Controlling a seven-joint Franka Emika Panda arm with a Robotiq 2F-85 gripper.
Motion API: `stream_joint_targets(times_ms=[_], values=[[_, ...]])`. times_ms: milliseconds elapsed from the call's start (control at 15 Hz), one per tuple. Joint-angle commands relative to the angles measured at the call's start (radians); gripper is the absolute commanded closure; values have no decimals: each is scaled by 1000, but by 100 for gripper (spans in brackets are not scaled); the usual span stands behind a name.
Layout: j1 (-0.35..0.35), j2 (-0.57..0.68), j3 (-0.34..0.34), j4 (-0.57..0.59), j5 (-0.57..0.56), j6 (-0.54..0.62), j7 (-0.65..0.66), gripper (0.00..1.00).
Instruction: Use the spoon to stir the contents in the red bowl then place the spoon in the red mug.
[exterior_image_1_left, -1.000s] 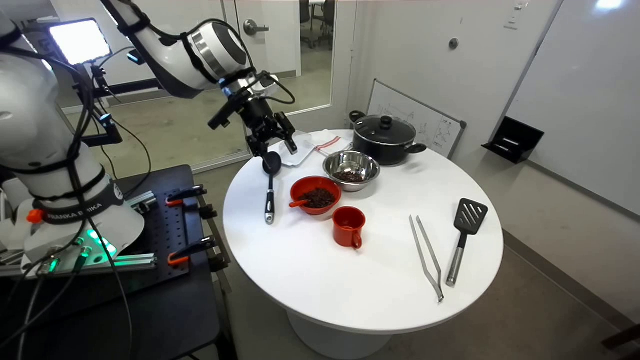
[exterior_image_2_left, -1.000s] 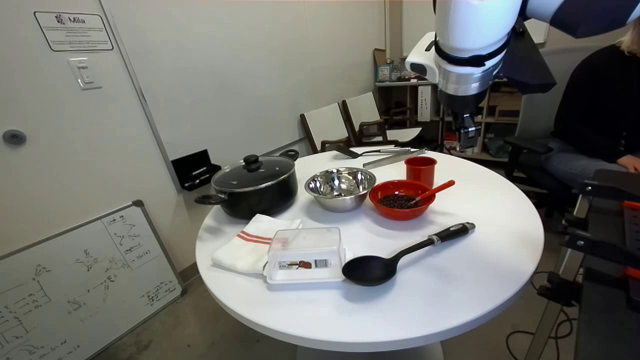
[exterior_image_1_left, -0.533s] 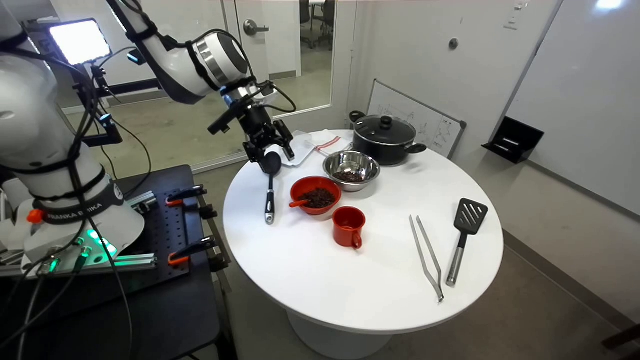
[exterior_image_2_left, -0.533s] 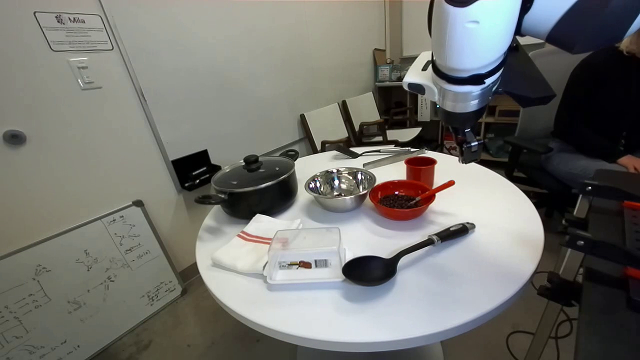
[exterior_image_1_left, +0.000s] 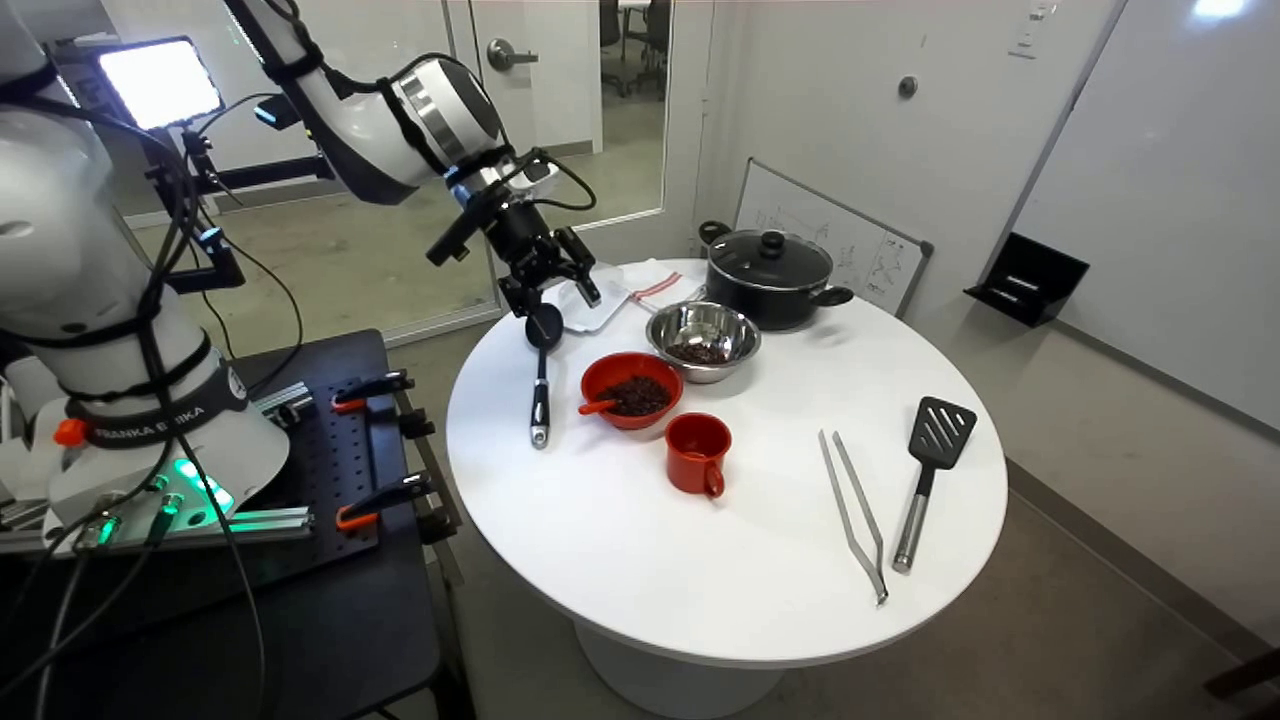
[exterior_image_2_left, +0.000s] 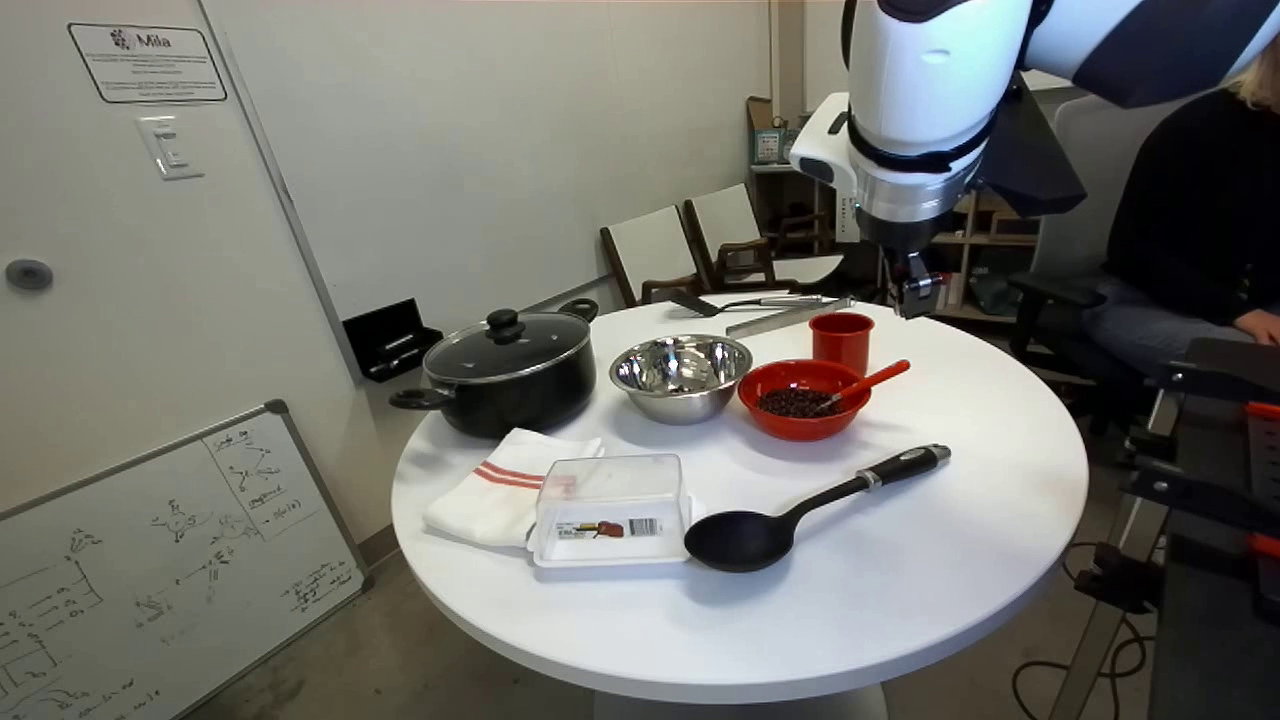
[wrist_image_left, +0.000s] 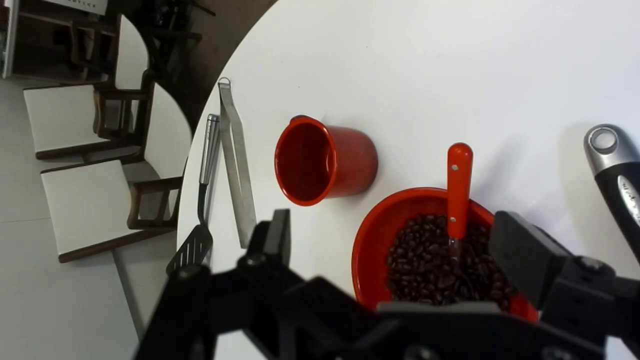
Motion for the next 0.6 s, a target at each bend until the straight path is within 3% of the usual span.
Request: stream_joint_targets(times_ms=[0,267,533], values=[[-8,4,-4,9,62,70,-7,0],[-4,72,-5,58,128,134,68,0],[12,150,-15,124,84,55,190,0]])
